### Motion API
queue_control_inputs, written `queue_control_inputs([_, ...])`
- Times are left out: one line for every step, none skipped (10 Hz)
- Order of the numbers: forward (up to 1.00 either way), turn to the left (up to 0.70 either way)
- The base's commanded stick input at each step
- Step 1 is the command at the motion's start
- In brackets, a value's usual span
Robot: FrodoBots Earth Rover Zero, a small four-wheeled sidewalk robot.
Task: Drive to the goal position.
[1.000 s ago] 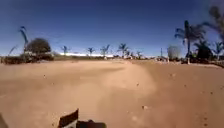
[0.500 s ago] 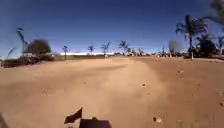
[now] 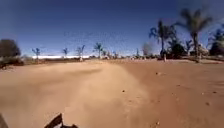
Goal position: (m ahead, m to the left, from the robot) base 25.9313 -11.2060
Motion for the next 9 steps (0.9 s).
queue_control_inputs([0.70, 0.00])
queue_control_inputs([0.70, 0.00])
queue_control_inputs([0.70, 0.00])
queue_control_inputs([0.70, 0.00])
queue_control_inputs([0.70, 0.00])
queue_control_inputs([0.70, 0.00])
queue_control_inputs([0.70, 0.00])
queue_control_inputs([0.70, 0.00])
queue_control_inputs([0.70, 0.00])
